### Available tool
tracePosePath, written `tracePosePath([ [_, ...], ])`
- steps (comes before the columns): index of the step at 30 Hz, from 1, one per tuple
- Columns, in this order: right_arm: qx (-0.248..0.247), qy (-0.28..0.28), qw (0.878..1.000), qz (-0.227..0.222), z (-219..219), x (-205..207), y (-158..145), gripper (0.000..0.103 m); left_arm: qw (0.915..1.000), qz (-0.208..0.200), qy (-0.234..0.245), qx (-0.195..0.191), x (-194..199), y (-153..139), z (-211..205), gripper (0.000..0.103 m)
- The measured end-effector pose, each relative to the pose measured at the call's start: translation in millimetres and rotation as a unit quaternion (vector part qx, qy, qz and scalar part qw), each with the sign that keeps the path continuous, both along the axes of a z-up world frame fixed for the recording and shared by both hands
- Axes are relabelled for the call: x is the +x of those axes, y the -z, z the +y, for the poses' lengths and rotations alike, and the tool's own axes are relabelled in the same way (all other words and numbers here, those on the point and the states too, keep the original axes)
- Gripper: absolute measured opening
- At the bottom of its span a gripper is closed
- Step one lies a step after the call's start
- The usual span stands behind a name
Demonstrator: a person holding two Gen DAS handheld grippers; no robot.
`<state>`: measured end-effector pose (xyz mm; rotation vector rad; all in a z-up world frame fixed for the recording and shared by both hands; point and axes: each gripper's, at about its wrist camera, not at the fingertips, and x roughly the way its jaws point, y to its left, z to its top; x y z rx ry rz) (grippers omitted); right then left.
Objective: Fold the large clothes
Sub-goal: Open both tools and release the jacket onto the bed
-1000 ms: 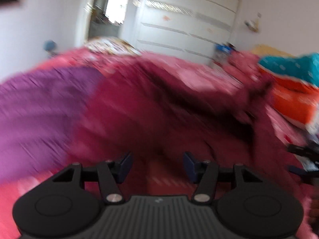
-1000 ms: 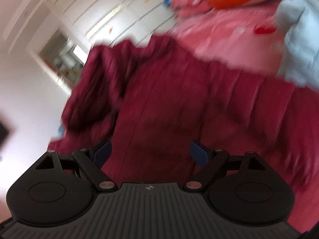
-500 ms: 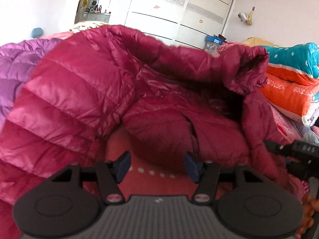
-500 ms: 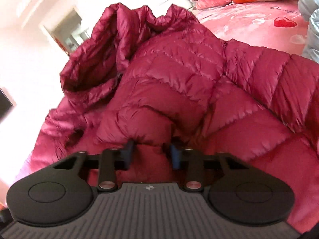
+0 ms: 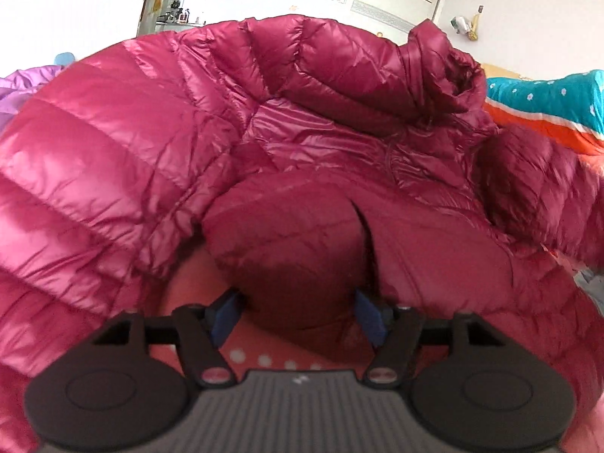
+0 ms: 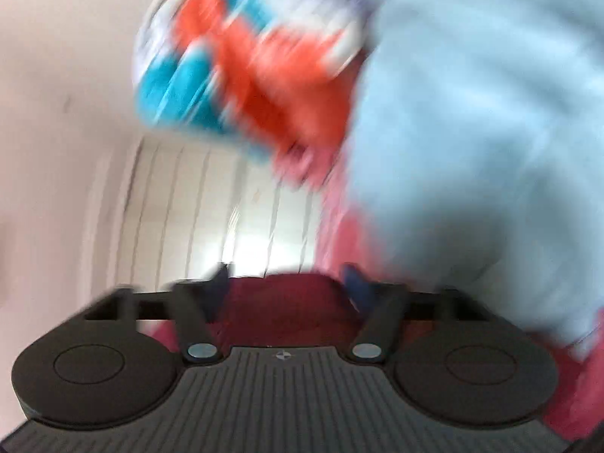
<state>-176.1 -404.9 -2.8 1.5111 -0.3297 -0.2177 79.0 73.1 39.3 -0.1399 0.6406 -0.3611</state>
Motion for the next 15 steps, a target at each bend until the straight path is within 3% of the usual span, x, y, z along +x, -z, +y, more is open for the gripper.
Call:
tracePosePath([
  [3,0.003,0.003,1.0,0.03,-6.1,1.4,-1.1,0.103,1.0,-0.001,-0.005,-0.008,6.5,-1.7,-11.7,0.067],
  [8,-0.087,0.026,0.993,0.078,2.3,3.0,-33.2,0.103,0.9995,-0.009,-0.003,-0.03,15.2,-12.4,-32.7,0.067],
  [10,-0.128,0.048,0.985,0.101,6.7,-2.8,-45.7,0.103,0.9991,-0.012,0.0,-0.04,21.9,-17.0,-45.0,0.067],
  [15,-0.234,0.129,0.952,0.146,19.6,-19.0,-77.2,0.103,0.9989,-0.032,0.017,-0.03,32.2,-26.4,-73.7,0.07],
])
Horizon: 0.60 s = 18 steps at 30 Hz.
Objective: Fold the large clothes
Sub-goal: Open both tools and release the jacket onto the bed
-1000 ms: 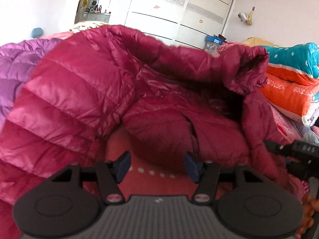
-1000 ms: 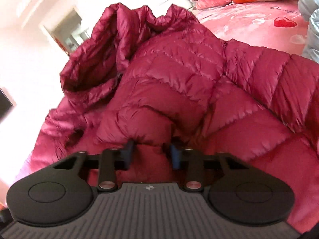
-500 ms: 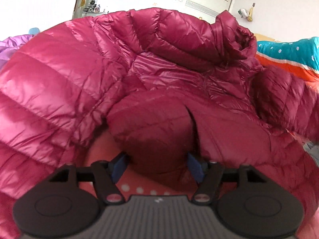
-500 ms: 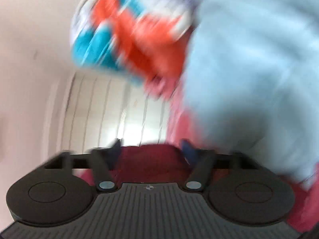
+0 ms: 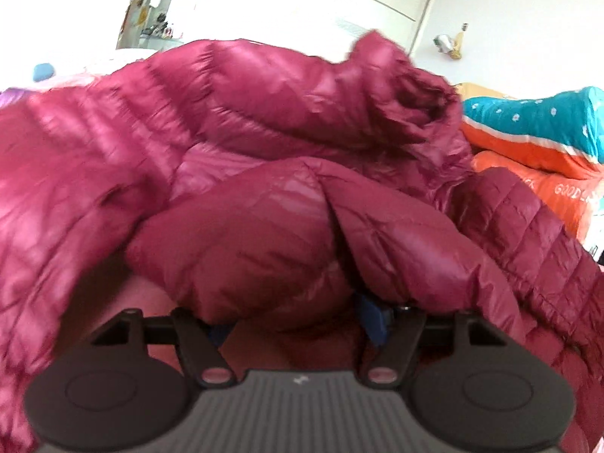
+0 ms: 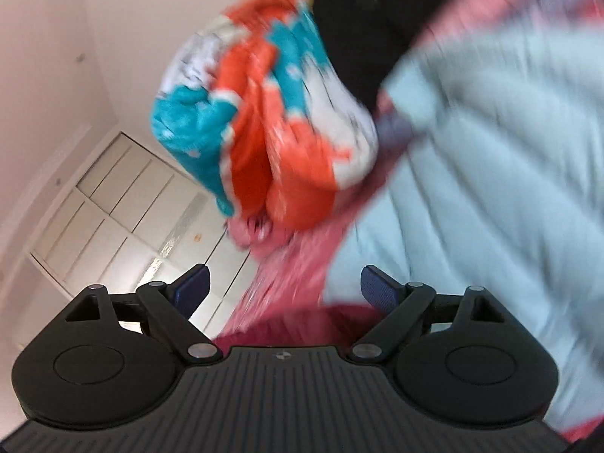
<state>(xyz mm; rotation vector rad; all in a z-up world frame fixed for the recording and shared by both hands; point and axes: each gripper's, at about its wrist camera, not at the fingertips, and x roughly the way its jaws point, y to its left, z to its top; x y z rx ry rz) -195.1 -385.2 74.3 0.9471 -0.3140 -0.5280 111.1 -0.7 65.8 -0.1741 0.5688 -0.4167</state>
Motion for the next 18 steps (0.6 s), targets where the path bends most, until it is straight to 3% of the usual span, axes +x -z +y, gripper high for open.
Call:
tracePosePath([
  [3,-0.044,0.017,0.999,0.012,13.3,-17.0,-12.0,0.103,1.0,-0.003,0.001,0.004,6.3,-4.6,-14.9,0.08],
  [6,-0.08,0.015,0.996,0.032,20.0,-11.9,-17.5,0.103,0.9999,-0.008,0.002,0.007,5.7,-5.8,-27.6,0.078],
  [7,-0.085,0.015,0.996,0.037,20.6,-8.4,-19.2,0.103,0.9999,-0.008,-0.001,0.012,5.7,-6.6,-30.4,0.074],
  [9,-0.092,0.016,0.995,0.044,19.0,-4.7,-19.8,0.103,0.9998,-0.005,0.001,0.019,8.9,-7.1,-36.1,0.048],
  [12,-0.113,0.022,0.992,0.049,21.0,-7.6,-20.3,0.103,0.9989,-0.012,0.001,0.045,1.5,-10.6,-37.4,0.023],
  [15,-0.131,0.024,0.99,0.052,26.7,-8.6,-25.3,0.103,0.999,-0.014,-0.003,0.043,-6.4,-20.3,-30.4,0.014],
  [18,-0.142,0.018,0.988,0.052,30.5,-8.4,-29.0,0.103,0.9995,-0.014,-0.006,0.029,-17.1,-33.3,-16.9,0.012],
])
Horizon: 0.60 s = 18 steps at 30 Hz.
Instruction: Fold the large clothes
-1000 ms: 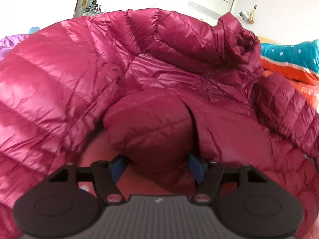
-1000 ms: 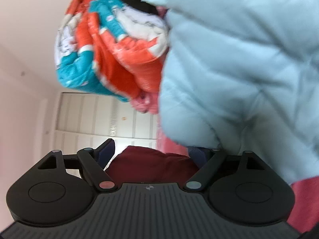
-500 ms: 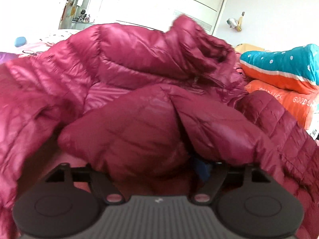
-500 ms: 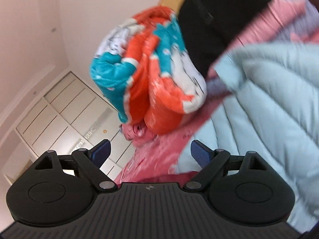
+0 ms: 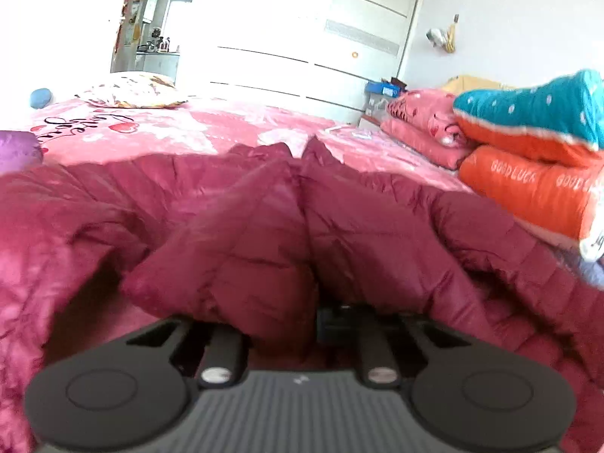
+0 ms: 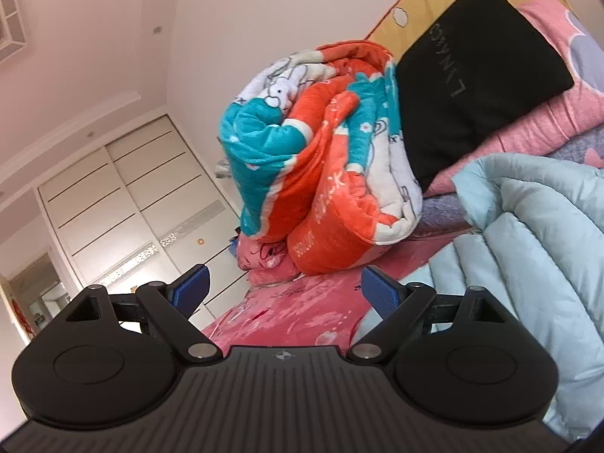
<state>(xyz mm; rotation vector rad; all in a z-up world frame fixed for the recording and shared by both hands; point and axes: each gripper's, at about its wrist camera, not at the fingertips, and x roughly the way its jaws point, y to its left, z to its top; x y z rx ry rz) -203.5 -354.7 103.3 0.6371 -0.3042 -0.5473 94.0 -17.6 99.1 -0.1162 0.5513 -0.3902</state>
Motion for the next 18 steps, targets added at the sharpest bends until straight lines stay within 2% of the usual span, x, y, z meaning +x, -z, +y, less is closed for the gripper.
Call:
tracePosePath([
  [3,-0.016,-0.008,1.0,0.003,5.1,-0.7,-4.7,0.103,0.9999,0.006,0.001,-0.01,-11.3,-10.9,16.1,0.01],
  [7,-0.041,-0.045,0.998,0.004,12.0,-1.2,-11.5,0.103,0.9995,0.023,-0.002,-0.024,-32.4,-28.3,47.7,0.01],
  [10,-0.052,-0.077,0.996,0.015,17.8,1.1,-13.5,0.103,0.9982,0.051,-0.004,-0.032,-51.1,-39.3,71.8,0.01],
  [15,-0.078,-0.14,0.985,0.058,30.6,9.0,-12.5,0.103,0.9958,0.091,0.009,-0.007,-83.5,-40.6,92.7,0.011],
  [18,-0.081,-0.189,0.975,0.086,41.1,14.3,-4.6,0.103,0.9943,0.105,0.013,-0.006,-96.2,-35.4,104.7,0.012],
])
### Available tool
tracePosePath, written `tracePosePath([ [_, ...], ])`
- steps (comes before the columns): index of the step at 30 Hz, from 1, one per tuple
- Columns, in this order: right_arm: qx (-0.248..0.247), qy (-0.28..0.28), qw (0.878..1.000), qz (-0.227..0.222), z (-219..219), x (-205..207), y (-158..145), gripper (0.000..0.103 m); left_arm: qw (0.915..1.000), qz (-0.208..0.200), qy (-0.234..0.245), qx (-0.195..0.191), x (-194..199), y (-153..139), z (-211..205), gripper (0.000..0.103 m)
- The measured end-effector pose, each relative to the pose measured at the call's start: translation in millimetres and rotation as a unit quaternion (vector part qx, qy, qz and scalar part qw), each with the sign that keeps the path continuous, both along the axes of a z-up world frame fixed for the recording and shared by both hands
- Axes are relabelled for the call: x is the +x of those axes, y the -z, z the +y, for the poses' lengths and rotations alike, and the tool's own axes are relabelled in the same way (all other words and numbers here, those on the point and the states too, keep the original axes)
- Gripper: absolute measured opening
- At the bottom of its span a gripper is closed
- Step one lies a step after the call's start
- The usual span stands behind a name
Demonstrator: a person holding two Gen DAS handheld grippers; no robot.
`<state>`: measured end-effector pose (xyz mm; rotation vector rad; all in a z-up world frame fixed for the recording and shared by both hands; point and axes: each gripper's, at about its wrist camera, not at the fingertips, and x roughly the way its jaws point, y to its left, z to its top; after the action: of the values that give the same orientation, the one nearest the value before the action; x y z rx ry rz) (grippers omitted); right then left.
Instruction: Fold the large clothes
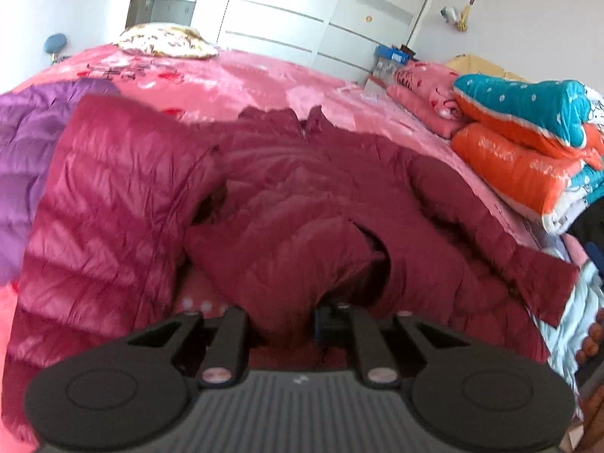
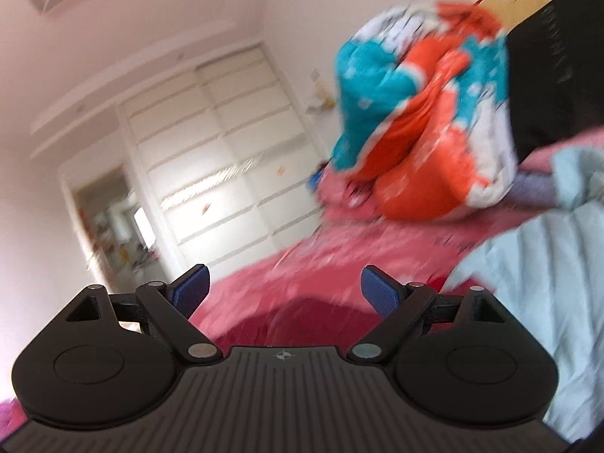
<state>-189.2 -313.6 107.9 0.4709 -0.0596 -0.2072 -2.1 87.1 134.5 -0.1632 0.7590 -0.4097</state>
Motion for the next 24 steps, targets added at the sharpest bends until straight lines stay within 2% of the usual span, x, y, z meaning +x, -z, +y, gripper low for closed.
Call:
tracePosePath([
  [4,0.001,-0.077,0.996,0.048,28.4,5.7,14.7,0.103,1.0,0.007,0.002,-0.003,-11.9,4.1,8.9,0.012],
  [7,-0.019,-0.15,0.985,0.086,62.7,9.0,22.4,0.103,0.9998,0.01,0.003,-0.015,-14.9,5.0,11.2,0.014],
  [11,-0.078,-0.26,0.955,0.122,116.4,10.0,30.1,0.103,0.9999,0.004,0.006,-0.009,-12.3,14.1,12.3,0.023],
  [12,-0.101,-0.275,0.947,0.133,130.2,10.1,32.9,0.103,0.9999,0.009,0.005,-0.009,-13.1,16.2,13.0,0.034],
  [14,-0.127,-0.287,0.936,0.156,147.6,13.1,39.5,0.103,0.9998,0.013,-0.004,-0.011,-18.0,19.1,18.5,0.045],
  [16,-0.129,-0.303,0.927,0.181,154.9,21.2,46.4,0.103,0.9999,0.007,-0.005,-0.01,-27.9,21.5,24.2,0.049],
  [18,-0.152,-0.306,0.919,0.198,166.0,25.9,52.9,0.103,0.9999,0.0,-0.007,-0.011,-37.3,24.4,31.3,0.056],
  [21,-0.184,-0.303,0.906,0.233,181.1,37.6,65.3,0.103,0.9997,-0.017,-0.002,-0.018,-46.2,30.2,42.2,0.06],
  [24,-0.212,-0.283,0.9,0.255,196.1,47.5,77.2,0.103,0.9993,-0.032,0.008,-0.018,-49.1,39.4,45.1,0.061],
])
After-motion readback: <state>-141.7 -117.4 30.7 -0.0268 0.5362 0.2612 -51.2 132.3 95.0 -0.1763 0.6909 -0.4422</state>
